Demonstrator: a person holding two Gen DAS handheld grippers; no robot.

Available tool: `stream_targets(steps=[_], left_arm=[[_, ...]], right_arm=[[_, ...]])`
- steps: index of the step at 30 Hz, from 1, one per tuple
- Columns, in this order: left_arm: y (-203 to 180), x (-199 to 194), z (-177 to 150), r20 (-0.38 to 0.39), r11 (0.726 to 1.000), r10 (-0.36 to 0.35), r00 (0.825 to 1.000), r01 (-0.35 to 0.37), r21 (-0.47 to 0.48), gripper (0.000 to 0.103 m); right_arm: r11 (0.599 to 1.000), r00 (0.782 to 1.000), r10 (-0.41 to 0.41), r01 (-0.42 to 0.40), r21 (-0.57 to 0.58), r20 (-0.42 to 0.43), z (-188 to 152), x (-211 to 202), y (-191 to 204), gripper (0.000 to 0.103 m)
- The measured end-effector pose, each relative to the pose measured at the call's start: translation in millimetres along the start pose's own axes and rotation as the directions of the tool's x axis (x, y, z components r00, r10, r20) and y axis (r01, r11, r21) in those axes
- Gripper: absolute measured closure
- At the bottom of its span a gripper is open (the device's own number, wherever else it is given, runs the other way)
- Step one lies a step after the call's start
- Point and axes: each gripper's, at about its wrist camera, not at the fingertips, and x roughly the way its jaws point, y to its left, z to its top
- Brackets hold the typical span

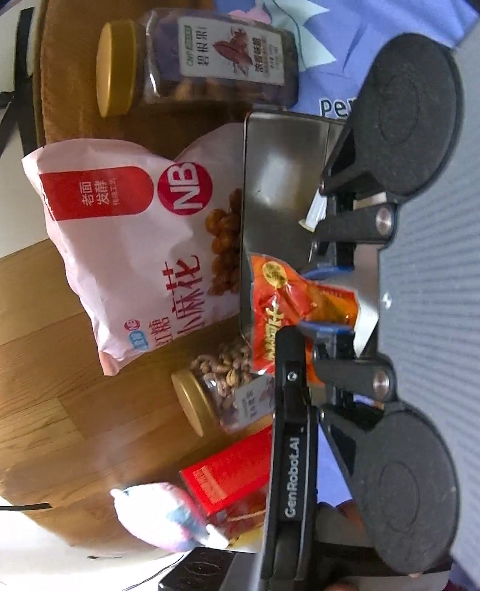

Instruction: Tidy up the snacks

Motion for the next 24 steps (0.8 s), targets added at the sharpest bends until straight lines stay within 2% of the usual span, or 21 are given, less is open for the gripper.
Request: stream_targets(steps=[2,8,10,12,14,16,18,20,22,24], left_arm=[[2.8,-3.6,-2.0,0.003,1.0,0.007,1.0,-0.007,-0.002,0.061],[9.2,-41.4,-9.1,0.04,1.0,0.006,0.999,-0.006,0.007,0.061],[15.3,-61.5,-16.9,0.052,1.0,-0.011,0.999,0.011,0.0,0.061],[23.9,-82.3,-28.8,0.057,1.0,-0.007,0.998,0.007,-0.007,0.056],[36.2,-102.2,-45.1,0.052,1.0,0.021,0.998,-0.02,-0.024,0.053],[51.5,-118.7,-65.1,0.03,0.998,0.042,0.999,-0.04,-0.056,0.053],[69.0,-131.3,-85.9,-0.006,0.993,0.048,0.999,-0.048,-0.106,0.052],[85.8,-140.5,-103.8,-0.036,0.987,0.038,0.999,-0.043,-0.155,0.047],[100.8,-149.4,-120.2,-0.05,0.979,0.021,0.999,-0.031,-0.202,0.046],[112.5,-156.9,-136.5,-0.062,0.965,0.012,0.998,-0.028,-0.261,0.046]], right_arm=[[0.999,0.999,-0.027,0.028,-0.016,0.036,-1.6,-9.0,1.6,0.067],[1.0,0.994,-0.026,0.027,-0.008,0.103,0.6,-43.9,2.0,0.066],[1.0,0.994,0.004,-0.004,0.001,0.106,-3.0,-57.1,5.1,0.064],[0.999,0.995,0.042,-0.042,-0.003,0.088,-8.6,-68.5,11.9,0.064],[0.995,0.995,0.096,-0.097,0.0,0.032,-14.4,-71.5,23.0,0.064],[0.985,0.983,0.175,-0.174,0.024,-0.057,-22.5,-67.6,37.6,0.064],[0.969,0.958,0.245,-0.246,0.009,-0.148,-32.7,-60.3,59.5,0.064],[0.95,0.924,0.287,-0.308,-0.05,-0.253,-44.4,-49.7,87.8,0.064],[0.932,0.895,0.292,-0.345,-0.109,-0.337,-54.2,-39.4,111.5,0.06],[0.918,0.878,0.269,-0.359,-0.171,-0.396,-59.0,-25.1,130.9,0.055]])
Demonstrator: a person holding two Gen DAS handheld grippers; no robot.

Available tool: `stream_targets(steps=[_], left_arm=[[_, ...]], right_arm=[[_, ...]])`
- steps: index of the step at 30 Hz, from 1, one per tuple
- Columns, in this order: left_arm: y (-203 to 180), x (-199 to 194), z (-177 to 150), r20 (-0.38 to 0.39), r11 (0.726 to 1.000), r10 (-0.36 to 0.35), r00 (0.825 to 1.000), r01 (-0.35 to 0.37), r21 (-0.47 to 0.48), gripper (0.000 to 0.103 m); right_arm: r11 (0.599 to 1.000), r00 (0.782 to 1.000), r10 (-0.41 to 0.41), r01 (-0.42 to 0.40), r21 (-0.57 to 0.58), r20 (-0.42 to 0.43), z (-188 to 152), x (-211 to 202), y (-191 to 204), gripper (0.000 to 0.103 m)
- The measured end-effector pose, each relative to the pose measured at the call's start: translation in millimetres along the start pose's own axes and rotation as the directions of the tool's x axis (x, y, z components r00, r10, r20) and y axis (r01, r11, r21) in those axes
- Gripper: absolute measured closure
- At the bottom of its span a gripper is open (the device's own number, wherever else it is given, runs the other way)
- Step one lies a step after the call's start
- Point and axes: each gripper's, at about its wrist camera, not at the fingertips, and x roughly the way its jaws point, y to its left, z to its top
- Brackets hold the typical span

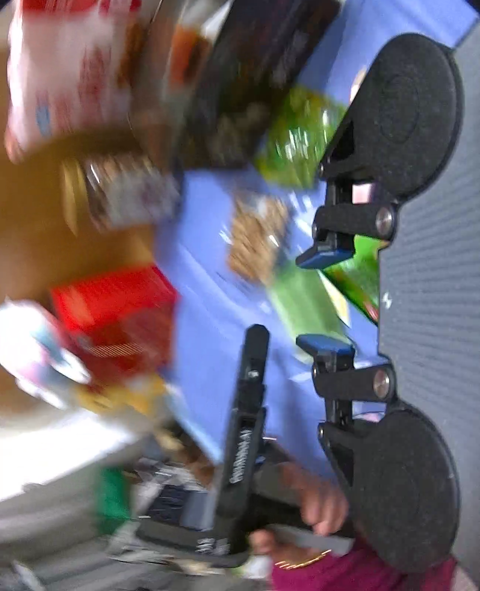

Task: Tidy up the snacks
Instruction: 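Grasp the green pastry packet with the left tool and carry it to the tin, then open the left tool to drop the green packet into the tin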

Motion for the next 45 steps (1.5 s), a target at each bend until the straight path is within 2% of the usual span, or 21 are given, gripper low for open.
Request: stream_targets(steps=[2,6,8,9,11,13,16,18,20,23,25,31,35,38,40,42,43,45], left_arm=[[10.9,-9.1,-14.9,0.005,0.997,-0.046,0.999,0.047,-0.054,0.046],[16.7,-22.9,-43.0,0.039,0.975,-0.167,0.985,0.171,-0.141,0.046],[15.3,-18.7,-50.1,0.037,0.964,-0.195,0.98,0.199,-0.178,0.046],[15.1,-14.5,-52.7,0.042,0.961,-0.194,0.98,0.199,-0.191,0.046],[18.5,-6.8,-55.5,0.052,0.958,-0.18,0.982,0.187,-0.217,0.048],[25.1,-7.5,-56.3,0.073,0.946,-0.199,0.977,0.211,-0.247,0.049],[34.4,-10.8,-59.1,0.094,0.936,-0.203,0.975,0.222,-0.274,0.051],[36.4,-14.6,-61.5,0.106,0.936,-0.19,0.976,0.213,-0.281,0.053],[36.7,-18.6,-62.9,0.117,0.947,-0.145,0.982,0.172,-0.272,0.064],[38.6,-25.5,-61.8,0.132,0.947,-0.123,0.984,0.156,-0.282,0.068],[34.1,-32.3,-55.3,0.152,0.953,-0.106,0.983,0.144,-0.266,0.068],[-2.3,-41.5,-8.3,0.201,0.98,-0.113,0.973,0.143,-0.14,0.068],[-40.9,-31.5,37.3,0.235,0.984,-0.171,0.957,0.18,-0.016,0.068],[-70.5,-9.5,73.2,0.233,0.974,-0.227,0.946,0.219,0.062,0.068],[-87.6,12.9,93.6,0.201,0.961,-0.274,0.94,0.262,0.087,0.068],[-102.4,35.2,108.4,0.169,0.955,-0.292,0.941,0.278,0.103,0.07],[-108.6,46.6,114.1,0.148,0.951,-0.304,0.941,0.289,0.111,0.072],[-120.5,66.6,122.7,0.14,0.958,-0.274,0.951,0.257,0.125,0.072]], right_arm=[[1.0,0.999,-0.001,0.001,0.009,-0.039,10.8,14.6,-0.6,0.055],[0.987,0.996,0.019,-0.004,0.163,-0.085,35.0,40.6,-27.9,0.056],[0.979,0.994,0.008,0.015,0.204,-0.108,39.6,52.9,-38.3,0.057],[0.975,0.993,0.01,0.017,0.22,-0.118,40.1,58.3,-41.9,0.058],[0.962,0.986,0.052,-0.008,0.274,-0.156,36.6,65.8,-47.4,0.067],[0.946,0.981,0.107,-0.051,0.321,-0.16,29.4,63.4,-43.7,0.067],[0.945,0.97,0.165,-0.104,0.31,-0.178,16.0,53.1,-24.9,0.067],[0.952,0.967,0.175,-0.119,0.282,-0.185,13.7,52.3,-13.2,0.064],[0.957,0.965,0.181,-0.129,0.26,-0.188,13.2,53.2,-5.8,0.064],[0.965,0.97,0.171,-0.129,0.23,-0.174,12.9,52.7,-0.7,0.071],[0.967,0.974,0.167,-0.132,0.217,-0.151,15.7,50.8,2.2,0.081],[0.972,0.991,0.131,-0.127,0.197,-0.009,33.3,19.4,-11.4,0.082],[0.976,0.993,0.067,-0.084,0.2,0.093,46.4,-7.5,-35.4,0.082],[0.975,0.991,0.0,-0.029,0.219,0.133,53.9,-20.2,-56.0,0.083],[0.972,0.987,-0.035,-0.002,0.234,0.157,58.6,-27.3,-71.0,0.083],[0.969,0.982,-0.072,0.027,0.246,0.176,63.0,-32.8,-83.0,0.087],[0.967,0.979,-0.084,0.035,0.251,0.186,65.3,-35.4,-89.3,0.097],[0.96,0.971,-0.13,0.073,0.27,0.2,70.3,-40.0,-103.7,0.097]])
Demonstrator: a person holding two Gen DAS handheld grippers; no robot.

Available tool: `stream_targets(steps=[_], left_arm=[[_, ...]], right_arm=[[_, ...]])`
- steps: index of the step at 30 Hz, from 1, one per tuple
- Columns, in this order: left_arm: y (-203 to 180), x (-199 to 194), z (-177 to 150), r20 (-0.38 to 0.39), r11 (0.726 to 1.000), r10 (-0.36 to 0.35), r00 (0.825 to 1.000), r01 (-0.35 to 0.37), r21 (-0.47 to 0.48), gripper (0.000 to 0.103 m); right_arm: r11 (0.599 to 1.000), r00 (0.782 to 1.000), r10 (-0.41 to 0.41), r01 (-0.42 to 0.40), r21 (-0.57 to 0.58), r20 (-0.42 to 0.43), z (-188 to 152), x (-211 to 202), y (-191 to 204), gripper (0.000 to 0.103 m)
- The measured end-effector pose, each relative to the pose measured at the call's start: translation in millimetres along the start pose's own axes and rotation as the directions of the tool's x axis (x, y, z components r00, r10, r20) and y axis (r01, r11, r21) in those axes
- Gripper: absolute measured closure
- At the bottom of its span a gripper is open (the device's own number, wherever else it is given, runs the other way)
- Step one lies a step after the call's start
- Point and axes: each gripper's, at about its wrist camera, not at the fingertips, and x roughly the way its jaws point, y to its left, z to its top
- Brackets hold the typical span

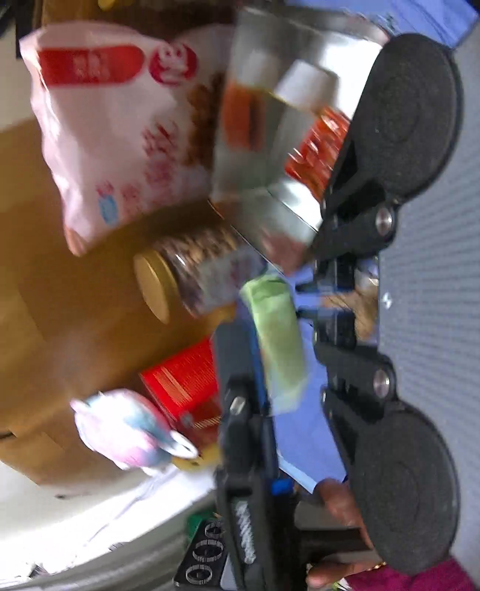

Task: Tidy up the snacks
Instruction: 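Open the left tool to drop the green packet into the tin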

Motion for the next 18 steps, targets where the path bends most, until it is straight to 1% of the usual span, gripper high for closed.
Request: stream_targets(steps=[2,4,6,9,12,16,18], left_arm=[[2.9,19.5,4.6,-0.017,1.0,-0.004,1.0,0.004,-0.001,0.072],[9.7,32.1,6.4,-0.029,0.999,0.028,0.999,-0.029,-0.019,0.072],[14.5,36.0,5.7,-0.034,0.999,0.048,0.998,-0.049,-0.022,0.072],[22.2,23.8,0.4,-0.03,0.999,0.038,0.999,-0.039,-0.031,0.072],[30.2,1.6,-8.5,-0.024,0.998,0.052,0.998,-0.053,-0.031,0.071],[44.4,-33.2,-29.3,-0.028,0.996,0.079,0.996,-0.081,-0.043,0.071],[54.2,-47.8,-43.3,-0.047,0.991,0.116,0.992,-0.118,-0.055,0.068]], right_arm=[[0.999,0.998,-0.053,0.052,0.007,0.029,8.0,0.0,-15.5,0.097],[0.995,0.995,-0.094,0.093,0.036,0.038,11.8,1.1,-32.5,0.097],[0.991,0.992,-0.12,0.117,0.061,0.046,12.4,0.6,-44.9,0.097],[0.991,0.993,-0.1,0.094,0.096,0.058,7.4,-5.8,-55.6,0.097],[0.993,0.993,-0.087,0.079,0.091,0.08,-0.8,-16.7,-51.9,0.094],[0.998,0.995,-0.054,0.049,0.049,0.089,-19.7,-34.6,-36.1,0.093],[0.998,0.997,-0.034,0.03,0.051,0.07,-31.5,-38.6,-29.1,0.093]])
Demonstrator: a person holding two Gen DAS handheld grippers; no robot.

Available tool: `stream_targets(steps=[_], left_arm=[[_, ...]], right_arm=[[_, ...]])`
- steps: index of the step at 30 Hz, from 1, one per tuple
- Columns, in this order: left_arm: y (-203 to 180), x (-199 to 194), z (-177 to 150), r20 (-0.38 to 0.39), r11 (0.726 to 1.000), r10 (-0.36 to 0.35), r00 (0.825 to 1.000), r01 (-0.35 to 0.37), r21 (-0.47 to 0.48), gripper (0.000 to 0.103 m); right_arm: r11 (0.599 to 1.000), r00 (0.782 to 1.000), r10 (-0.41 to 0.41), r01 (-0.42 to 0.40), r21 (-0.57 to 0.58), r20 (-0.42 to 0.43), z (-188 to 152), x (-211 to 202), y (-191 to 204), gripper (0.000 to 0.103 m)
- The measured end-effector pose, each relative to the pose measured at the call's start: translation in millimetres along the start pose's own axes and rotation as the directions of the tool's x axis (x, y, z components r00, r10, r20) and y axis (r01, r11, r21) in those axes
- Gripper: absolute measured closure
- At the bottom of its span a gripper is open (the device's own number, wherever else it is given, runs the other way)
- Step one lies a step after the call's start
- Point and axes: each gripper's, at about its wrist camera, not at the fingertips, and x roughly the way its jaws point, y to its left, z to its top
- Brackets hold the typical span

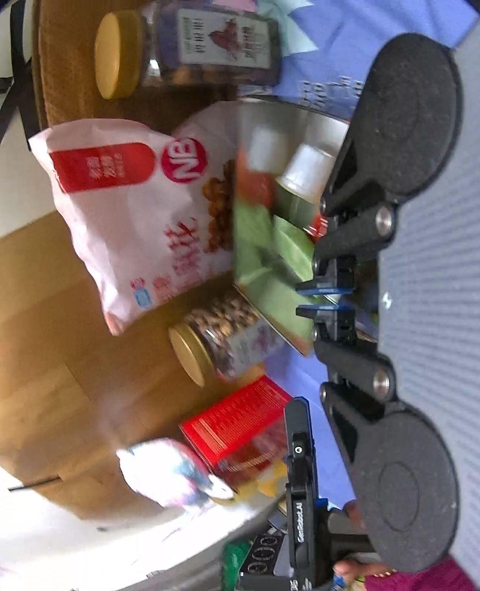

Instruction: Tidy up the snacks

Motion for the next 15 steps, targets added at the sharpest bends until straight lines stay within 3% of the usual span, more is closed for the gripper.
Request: stream_targets(steps=[7,12,15], left_arm=[[17.5,-38.1,-60.8,-0.043,0.996,0.09,0.995,-0.09,0.0,0.068],[-6.9,-60.9,-101.1,-0.006,0.98,0.175,0.985,-0.173,0.095,0.068],[-25.8,-70.6,-122.6,0.019,0.98,0.158,0.987,-0.159,0.119,0.067]], right_arm=[[0.998,1.0,0.02,-0.02,0.055,0.005,-55.1,-22.9,18.1,0.093],[0.996,0.997,-0.038,0.033,0.078,0.062,-95.9,-51.7,39.2,0.093],[0.99,0.99,-0.103,0.094,0.101,0.096,-114.4,-67.1,52.9,0.093]])
